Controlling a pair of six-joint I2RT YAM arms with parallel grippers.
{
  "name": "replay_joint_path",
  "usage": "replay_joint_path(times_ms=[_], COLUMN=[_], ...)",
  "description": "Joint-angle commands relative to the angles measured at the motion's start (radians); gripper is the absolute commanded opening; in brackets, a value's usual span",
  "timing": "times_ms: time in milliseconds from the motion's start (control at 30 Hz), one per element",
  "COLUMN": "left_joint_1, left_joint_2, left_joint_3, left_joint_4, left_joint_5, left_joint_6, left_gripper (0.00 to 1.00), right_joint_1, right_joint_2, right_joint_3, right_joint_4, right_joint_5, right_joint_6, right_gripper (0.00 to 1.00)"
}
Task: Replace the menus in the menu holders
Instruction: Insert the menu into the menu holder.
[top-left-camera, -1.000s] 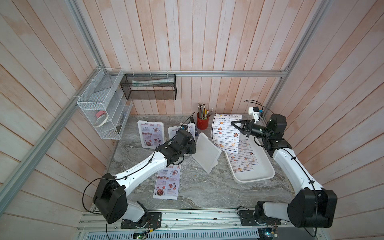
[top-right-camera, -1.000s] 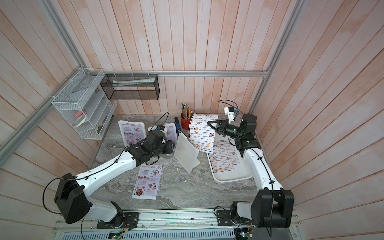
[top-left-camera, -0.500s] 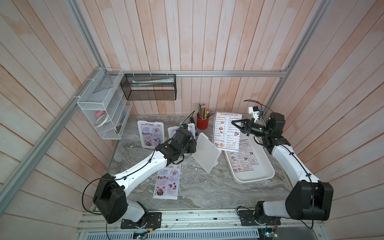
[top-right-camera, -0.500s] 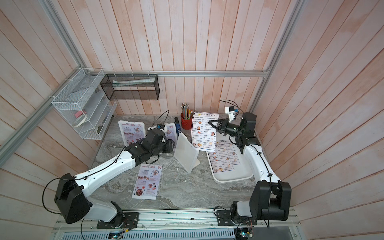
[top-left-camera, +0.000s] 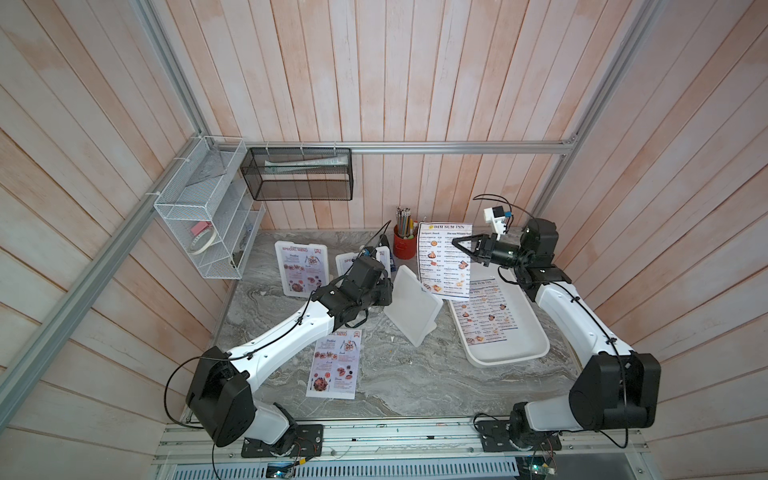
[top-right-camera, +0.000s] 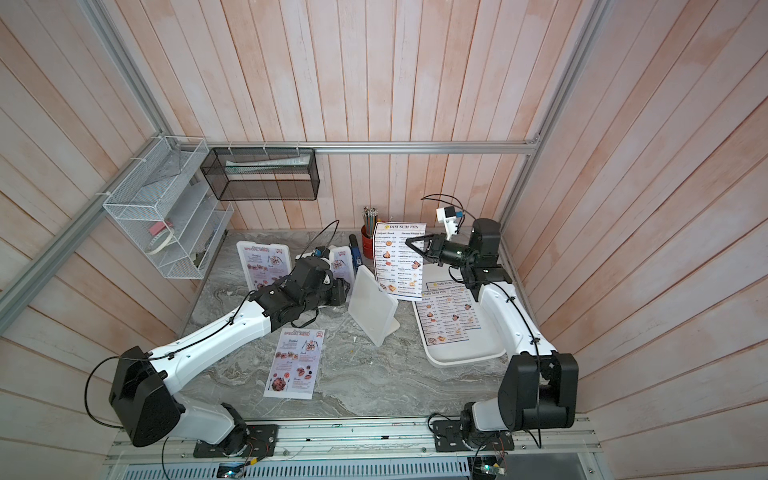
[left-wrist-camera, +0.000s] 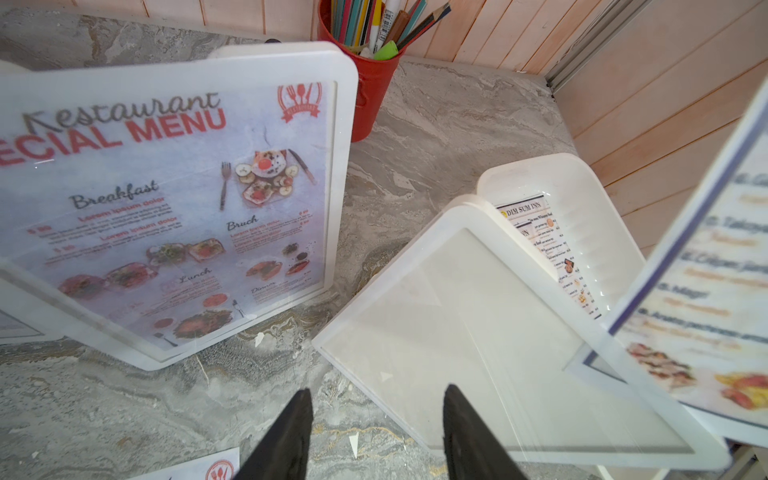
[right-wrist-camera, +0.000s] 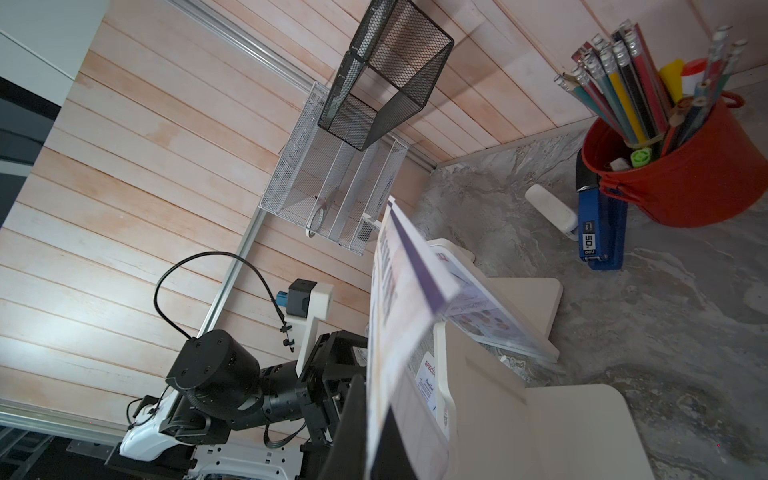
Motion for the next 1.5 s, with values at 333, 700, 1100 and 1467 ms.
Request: replay_joint_path(times_ms=[333, 700, 1100, 1467], left_joint_1=[-0.005, -0.004, -0.004, -0.004], left_joint_2=[-0.02, -0.071, -0.107, -0.124], left_joint_3=[0.005, -0.035, -0.067, -0.077], left_joint_4=[-0.005, -0.014, -0.012, -0.017], left_joint_5=[-0.018, -0.04, -0.043, -0.053], left_joint_6=[0.016, 0.023, 0.02, 0.02], left_gripper=[0.53, 0.54, 0.53, 0.53], right_joint_1=[0.084, 0.159, 0.185, 0.2], right_joint_2=[0.068, 0.027, 0.021, -0.021], right_joint_3=[0.073, -0.031, -0.09, -0.172], right_joint_4=[-0.006, 0.215, 0.319, 0.417], right_joint_5=[0.074, 0.21, 0.258, 0.284], right_joint_6=[-0.14, -0.168, -0.186, -0.19], right_gripper=[0.0, 0.0, 0.0, 0.0])
